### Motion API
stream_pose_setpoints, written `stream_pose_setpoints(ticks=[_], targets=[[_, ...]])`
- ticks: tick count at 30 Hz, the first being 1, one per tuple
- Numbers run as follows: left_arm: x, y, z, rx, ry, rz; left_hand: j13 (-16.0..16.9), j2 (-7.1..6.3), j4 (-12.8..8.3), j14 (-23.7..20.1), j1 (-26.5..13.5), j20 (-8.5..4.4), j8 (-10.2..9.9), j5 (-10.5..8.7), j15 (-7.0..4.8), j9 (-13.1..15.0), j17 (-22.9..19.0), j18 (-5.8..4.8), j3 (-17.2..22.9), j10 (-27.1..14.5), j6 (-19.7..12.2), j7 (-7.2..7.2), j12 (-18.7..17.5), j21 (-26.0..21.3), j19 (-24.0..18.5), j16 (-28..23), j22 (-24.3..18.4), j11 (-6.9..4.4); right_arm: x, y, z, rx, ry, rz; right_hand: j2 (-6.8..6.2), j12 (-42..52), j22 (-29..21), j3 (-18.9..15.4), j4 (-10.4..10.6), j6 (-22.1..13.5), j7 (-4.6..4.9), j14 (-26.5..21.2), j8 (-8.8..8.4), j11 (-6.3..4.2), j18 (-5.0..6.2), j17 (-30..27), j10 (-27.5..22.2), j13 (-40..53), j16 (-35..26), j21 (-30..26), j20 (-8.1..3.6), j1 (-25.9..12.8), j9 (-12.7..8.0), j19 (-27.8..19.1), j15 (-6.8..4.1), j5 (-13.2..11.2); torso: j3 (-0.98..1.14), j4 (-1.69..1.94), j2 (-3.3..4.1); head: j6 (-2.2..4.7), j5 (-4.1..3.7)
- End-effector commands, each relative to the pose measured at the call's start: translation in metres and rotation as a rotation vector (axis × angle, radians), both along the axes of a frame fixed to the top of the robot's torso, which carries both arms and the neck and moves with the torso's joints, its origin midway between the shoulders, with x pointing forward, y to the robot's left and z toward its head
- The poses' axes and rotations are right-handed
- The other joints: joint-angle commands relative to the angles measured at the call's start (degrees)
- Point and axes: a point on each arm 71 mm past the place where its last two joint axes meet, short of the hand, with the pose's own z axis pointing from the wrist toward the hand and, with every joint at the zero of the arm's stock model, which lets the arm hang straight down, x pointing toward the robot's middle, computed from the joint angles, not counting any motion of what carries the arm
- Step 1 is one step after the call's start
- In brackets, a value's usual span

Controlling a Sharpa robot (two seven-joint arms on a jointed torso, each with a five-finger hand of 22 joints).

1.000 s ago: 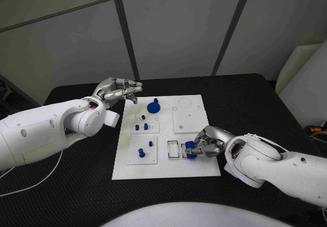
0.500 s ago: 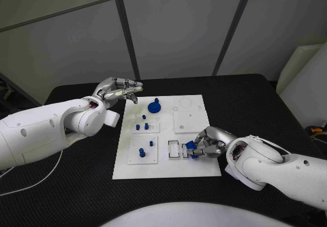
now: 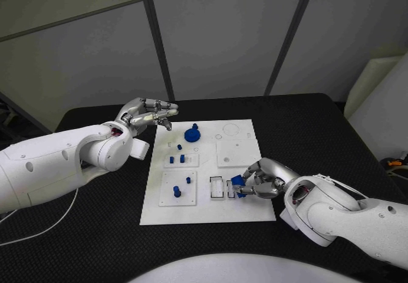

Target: Assemble the parts on the task board

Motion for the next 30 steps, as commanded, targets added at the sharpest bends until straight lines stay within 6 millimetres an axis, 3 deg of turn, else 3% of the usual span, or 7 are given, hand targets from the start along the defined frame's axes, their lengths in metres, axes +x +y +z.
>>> stream_pose_setpoints(ticks=[1,6,10,12,30], targets=[[0.000,-0.001,0.002,-0.010,-0.016,-0.003,0.1,0.33,0.0,-0.4,0.3,0.08,0.2,-0.09,-0.03,0.0,-0.1,-1.02,-0.3,-0.4,-0.1,-0.17,0.1,-0.4,0.2,-0.4,-0.1,0.04,-0.001,0.002,0.005,0.053,-0.015,-0.030,0.58,-0.4,14.2,-0.2,0.2,1.2,-0.76,3.8,0.42,-0.22,-0.48,2.8,0.2,-0.1,0.4,0.2,-0.15,-0.8,0.3,5.1,-0.29,-0.2,-0.08,0.06,0.02,0.10,0.10],[0.000,-0.001,0.002,-0.011,-0.016,-0.004,0.1,0.33,0.0,-0.4,0.3,0.08,0.2,-0.09,-0.03,0.0,-0.1,-1.02,-0.3,-0.4,-0.1,-0.17,0.1,-0.4,0.2,-0.4,-0.1,0.04,0.000,0.011,0.002,0.045,0.013,-0.001,0.93,-1.0,14.1,-0.9,0.3,1.2,-0.76,3.7,0.45,-0.22,-0.44,2.6,-0.1,-0.6,0.2,0.1,-0.19,-2.2,0.6,5.0,-0.29,-1.6,-0.05,0.08,0.05,0.13,0.20],[0.000,-0.002,0.002,-0.012,-0.016,-0.006,0.1,0.33,0.0,-0.4,0.3,0.08,0.2,-0.09,-0.03,0.0,-0.1,-1.02,-0.3,-0.4,-0.1,-0.17,0.1,-0.4,0.2,-0.4,-0.1,0.04,0.002,0.020,-0.003,0.027,0.041,0.022,1.68,-1.7,14.0,-2.5,0.3,1.3,-0.92,3.7,0.71,-0.31,-0.38,2.4,-0.2,-0.9,0.1,-0.1,-0.23,-4.4,1.1,4.8,-0.36,-7.2,-0.06,0.15,0.06,0.12,0.27],[0.000,-0.002,0.002,-0.012,-0.016,-0.007,0.1,0.33,0.0,-0.4,0.3,0.08,0.2,-0.09,-0.03,0.0,-0.1,-1.02,-0.3,-0.4,-0.1,-0.17,0.1,-0.4,0.2,-0.4,-0.1,0.04,0.004,0.025,-0.005,0.019,0.052,0.029,1.87,-2.0,13.9,-3.0,0.3,1.3,-0.97,3.7,0.83,-0.34,-0.36,2.3,-0.3,-1.0,0.0,-0.2,-0.26,-5.0,1.3,4.7,-0.39,-8.2,-0.05,0.19,0.08,0.15,0.33],[0.000,-0.003,0.002,-0.014,-0.014,-0.011,0.1,0.33,0.0,-0.4,0.3,0.08,0.2,-0.09,-0.03,0.0,-0.1,-1.02,-0.3,-0.4,-0.1,-0.17,0.1,-0.4,0.2,-0.4,-0.1,0.04,0.013,0.043,-0.013,-0.015,0.069,0.042,2.12,-3.1,13.7,-4.8,0.4,1.2,-1.09,3.6,1.30,-0.43,-0.28,2.0,-0.6,-1.5,-0.2,-0.4,-0.34,-6.9,2.2,4.5,-0.48,-11.1,-0.02,0.02,0.07,0.23,0.70]])
